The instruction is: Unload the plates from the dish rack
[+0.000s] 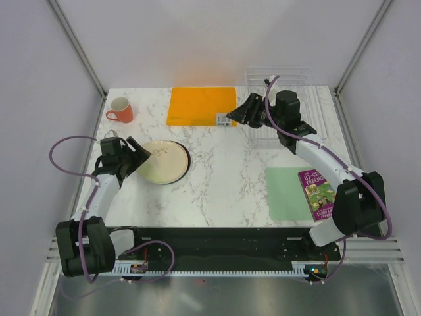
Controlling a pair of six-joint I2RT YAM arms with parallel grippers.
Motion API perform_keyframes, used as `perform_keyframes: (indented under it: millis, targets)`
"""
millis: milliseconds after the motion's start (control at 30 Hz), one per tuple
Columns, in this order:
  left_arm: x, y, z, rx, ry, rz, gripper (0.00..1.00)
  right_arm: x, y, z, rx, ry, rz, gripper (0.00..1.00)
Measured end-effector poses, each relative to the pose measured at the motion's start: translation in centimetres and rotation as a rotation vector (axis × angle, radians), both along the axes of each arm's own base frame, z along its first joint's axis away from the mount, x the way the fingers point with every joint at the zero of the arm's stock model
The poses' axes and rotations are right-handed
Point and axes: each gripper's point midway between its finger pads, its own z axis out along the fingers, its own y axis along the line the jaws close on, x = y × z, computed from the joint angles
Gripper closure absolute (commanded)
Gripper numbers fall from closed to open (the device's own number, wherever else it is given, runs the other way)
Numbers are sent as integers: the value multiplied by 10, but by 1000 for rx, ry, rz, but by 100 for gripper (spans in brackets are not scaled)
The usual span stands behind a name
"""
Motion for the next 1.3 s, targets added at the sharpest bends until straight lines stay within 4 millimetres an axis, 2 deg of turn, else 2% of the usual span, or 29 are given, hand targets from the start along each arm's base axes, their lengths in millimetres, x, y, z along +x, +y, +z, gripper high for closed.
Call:
perform_keyframes:
  millis: [133,233,367,633,700,733,767,833,867,933,1133,1233,1300]
  targets:
    - [-1,5,-12,14,42,18,15,0,0,-1,-4,2,2,35]
    - [1,6,-11,26,40,24,13,-1,-1,-4,-17,7,2,35]
    - [5,19,-3,84,30,68,12,-3,-3,-11,-44,17,4,34]
    - [17,39,26,173,-27,127,12,-3,-11,-25,-108,34,-14,33]
    - [16,39,35,177,-50,125,12,-2,-16,-31,-147,33,-27,26]
    - [15,38,41,180,-66,116,12,-2,-19,-34,-168,33,-34,24]
    - [14,36,48,182,-87,102,1,-1,-23,-38,-200,29,-46,20]
    - [15,28,67,181,-141,46,0,1,-34,-42,-270,14,-79,16]
    - [17,24,77,184,-170,17,0,2,-38,-43,-296,7,-90,6]
    - [18,13,105,190,-249,-63,0,4,-53,-43,-378,-19,-135,2]
    - [3,-15,182,271,-479,-226,0,10,-105,-27,-599,-119,-315,2]
    - [-7,-23,206,328,-557,-271,0,9,-132,-17,-685,-162,-422,2]
    - [-11,-29,212,347,-580,-298,0,5,-150,-19,-752,-169,-484,2]
